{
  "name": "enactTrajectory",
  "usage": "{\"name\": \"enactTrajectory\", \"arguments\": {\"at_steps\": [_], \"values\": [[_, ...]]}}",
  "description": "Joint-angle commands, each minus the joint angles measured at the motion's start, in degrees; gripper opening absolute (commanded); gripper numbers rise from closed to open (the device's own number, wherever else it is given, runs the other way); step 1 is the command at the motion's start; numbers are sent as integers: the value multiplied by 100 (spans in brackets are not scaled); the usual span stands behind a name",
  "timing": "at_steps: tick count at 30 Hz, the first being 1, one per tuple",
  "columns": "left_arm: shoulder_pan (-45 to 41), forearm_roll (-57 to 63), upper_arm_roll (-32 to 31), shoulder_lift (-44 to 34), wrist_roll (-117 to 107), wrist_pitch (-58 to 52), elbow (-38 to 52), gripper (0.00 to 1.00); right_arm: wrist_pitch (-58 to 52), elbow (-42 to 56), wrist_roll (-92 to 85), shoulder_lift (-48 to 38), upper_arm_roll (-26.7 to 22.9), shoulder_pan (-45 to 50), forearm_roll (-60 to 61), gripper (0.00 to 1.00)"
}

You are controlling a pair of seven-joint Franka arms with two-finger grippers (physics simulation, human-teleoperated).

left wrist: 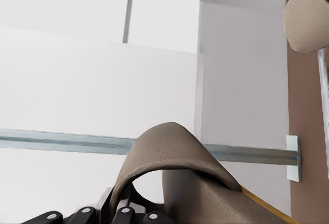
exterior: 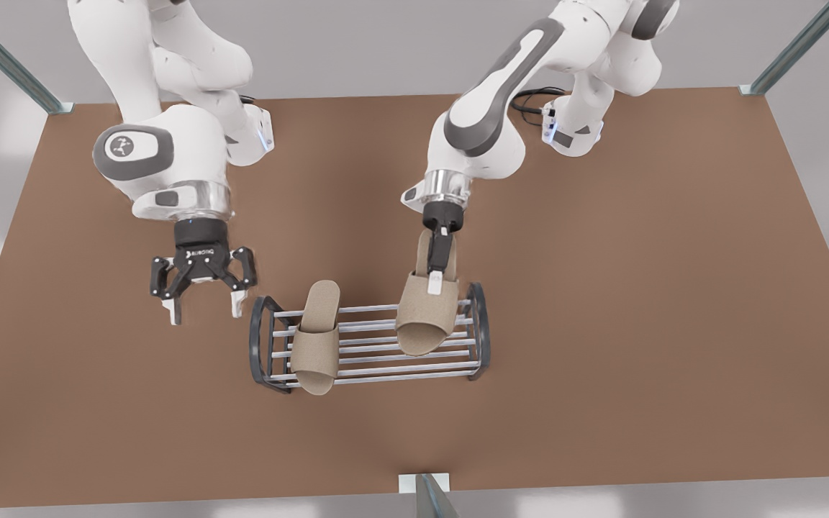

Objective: Place the right shoe on the shoe rack with the right arm, and place the left shoe on the shoe rack with the left arm

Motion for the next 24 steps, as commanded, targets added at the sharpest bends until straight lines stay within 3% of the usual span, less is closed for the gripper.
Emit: {"name": "enactTrajectory", "arguments": {"at_steps": [1,2,3,4,5,9,11,13,18,19,21,22,24], "values": [[0,-653,-6,414,379,-750,344,21,-6158,1044,-9851,262,-704,-347,7963,100],[0,-767,-6,528,440,-785,458,21,-6871,1159,-10654,474,-1258,-365,8387,100],[0,-960,-6,765,599,-873,695,21,-7426,861,-10664,457,-1287,-435,8247,100],[8,-996,-6,950,643,-873,810,21,-7375,773,-10673,571,-1269,-408,8247,100],[8,-1057,-6,1003,643,-873,801,21,-6620,228,-10647,536,-1269,-382,8274,100],[8,-1180,3,1065,634,-864,661,21,-6786,263,-10041,597,-1207,-57,8353,100],[8,-1180,3,1100,643,-864,626,21,-6601,342,-9997,659,-1207,-66,8555,100],[8,-1172,3,1223,643,-873,643,21,-7014,1159,-9848,1054,-1225,-110,8617,100],[-18,-1655,3,1417,643,-1093,661,25,-6961,1264,-9065,1133,-1225,-75,8414,100],[-18,-1997,-6,1372,941,-1102,661,40,-6970,1282,-9065,1125,-1225,-110,8414,100],[-123,-3017,-14,1399,1223,-1321,784,85,-6970,1344,-9065,1133,-1225,-83,8423,100],[-115,-3281,-23,1390,1346,-1321,792,100,-6970,1344,-9065,1133,-1225,-75,8432,100],[-124,-3571,-23,1399,1460,-1330,793,100,-6970,1344,-9047,1133,-1225,-75,8485,100]]}}
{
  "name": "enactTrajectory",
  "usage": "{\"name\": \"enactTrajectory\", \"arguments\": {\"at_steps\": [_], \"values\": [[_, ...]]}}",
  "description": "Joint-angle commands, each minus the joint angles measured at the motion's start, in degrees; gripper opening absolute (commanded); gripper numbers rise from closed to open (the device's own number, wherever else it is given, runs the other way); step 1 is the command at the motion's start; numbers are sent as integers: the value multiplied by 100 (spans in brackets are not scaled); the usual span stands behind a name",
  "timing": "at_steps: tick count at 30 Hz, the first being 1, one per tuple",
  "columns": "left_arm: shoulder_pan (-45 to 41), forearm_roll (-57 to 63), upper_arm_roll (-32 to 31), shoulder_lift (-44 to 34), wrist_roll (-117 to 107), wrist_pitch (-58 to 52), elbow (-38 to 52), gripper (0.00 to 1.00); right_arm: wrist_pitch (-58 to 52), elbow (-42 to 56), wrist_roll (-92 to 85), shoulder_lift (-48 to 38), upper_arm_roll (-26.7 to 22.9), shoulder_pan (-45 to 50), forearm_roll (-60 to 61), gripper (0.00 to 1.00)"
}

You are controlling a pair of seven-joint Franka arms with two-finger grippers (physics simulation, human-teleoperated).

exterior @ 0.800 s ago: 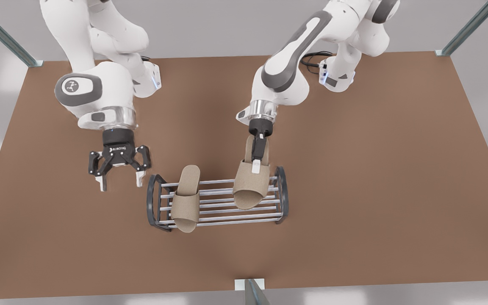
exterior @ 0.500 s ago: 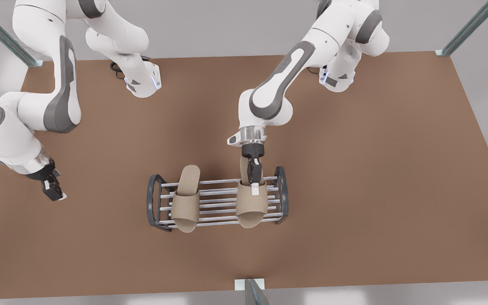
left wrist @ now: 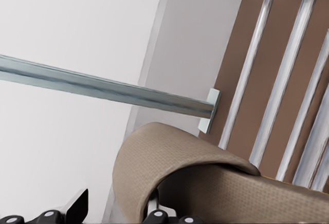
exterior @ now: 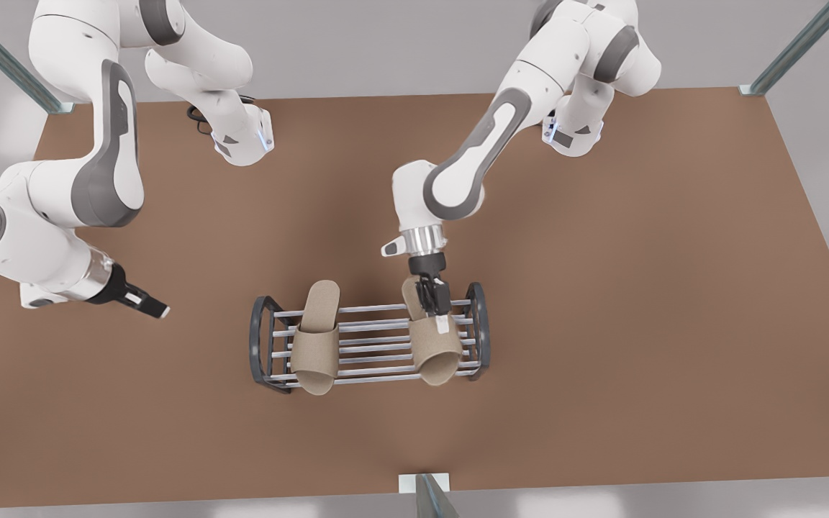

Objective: Place the right shoe on the shoe rack with the right arm, and place the left shoe on the shoe rack with the left arm

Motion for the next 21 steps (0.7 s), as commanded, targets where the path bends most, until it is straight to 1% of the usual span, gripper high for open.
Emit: {"name": "enactTrajectory", "arguments": {"at_steps": [1,11,15,16,17,18,19,20,21], "values": [[-18,-632,-1,9,863,-161,-1,100,-142,5,-2045,3,0,2,41,100],[-106,-728,-1,17,1066,-337,52,100,-133,14,-2037,29,0,2,41,100],[-168,-816,-229,-97,1320,-899,-18,100,-195,154,-2028,20,-9,-24,-21,100],[-159,-1027,-335,-193,1452,-1101,-27,100,-195,163,-2028,20,-18,-33,-21,100],[-159,-1694,-441,-404,1873,-1339,-9,100,-204,172,-2028,11,-18,-33,-21,100],[-150,-3011,-397,-782,2401,-1646,157,100,-204,163,-2028,3,-27,-33,-21,100],[-80,-4365,-309,-879,2866,-2700,991,100,-195,172,-2028,3,-27,-33,-21,100],[16,-5358,112,-931,3253,-3193,1396,100,-204,172,-2028,-6,-27,-33,-21,100],[218,-6896,947,-1160,3842,-3658,1467,100,-204,172,-2028,-32,-27,-42,-21,100]]}}
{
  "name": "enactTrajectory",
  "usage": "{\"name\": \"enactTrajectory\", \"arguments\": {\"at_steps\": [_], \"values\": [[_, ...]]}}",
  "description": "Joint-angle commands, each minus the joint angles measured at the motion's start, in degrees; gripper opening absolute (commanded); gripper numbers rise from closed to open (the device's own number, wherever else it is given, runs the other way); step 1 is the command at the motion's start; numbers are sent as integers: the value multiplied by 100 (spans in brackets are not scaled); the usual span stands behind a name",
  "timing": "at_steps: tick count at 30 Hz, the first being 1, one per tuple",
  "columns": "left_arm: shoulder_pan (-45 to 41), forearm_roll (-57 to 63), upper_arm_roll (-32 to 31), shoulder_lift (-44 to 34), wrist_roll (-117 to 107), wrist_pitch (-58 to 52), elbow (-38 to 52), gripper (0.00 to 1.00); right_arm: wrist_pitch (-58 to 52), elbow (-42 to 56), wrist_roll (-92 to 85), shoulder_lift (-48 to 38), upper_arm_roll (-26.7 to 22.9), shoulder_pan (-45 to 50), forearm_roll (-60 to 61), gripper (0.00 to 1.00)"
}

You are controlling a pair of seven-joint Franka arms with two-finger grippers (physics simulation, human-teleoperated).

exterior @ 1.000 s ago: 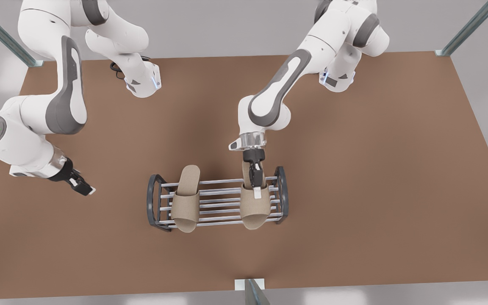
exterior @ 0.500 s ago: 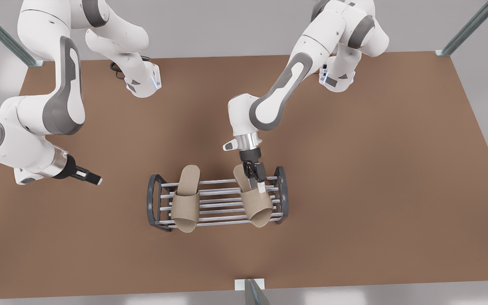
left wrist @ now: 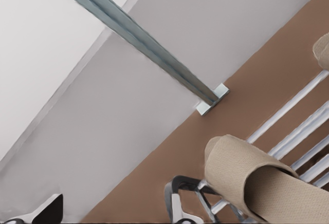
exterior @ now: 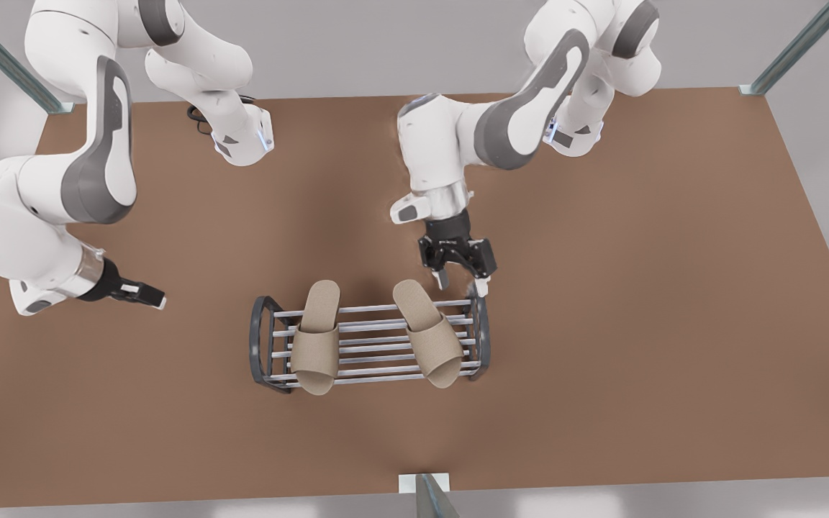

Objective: Place the right shoe on the shoe rack with the right arm, and place the left shoe on the shoe rack with the left arm

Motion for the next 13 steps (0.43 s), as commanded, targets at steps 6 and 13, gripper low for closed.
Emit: {"name": "enactTrajectory", "arguments": {"at_steps": [6,13], "values": [[3105,-3781,-310,-472,1650,-2304,-61,100,-199,84,-630,-104,-45,-63,-1,100],[4776,-2998,-2211,-1008,1157,-2436,-527,100,-331,225,-639,-262,-300,-55,-89,100]]}}
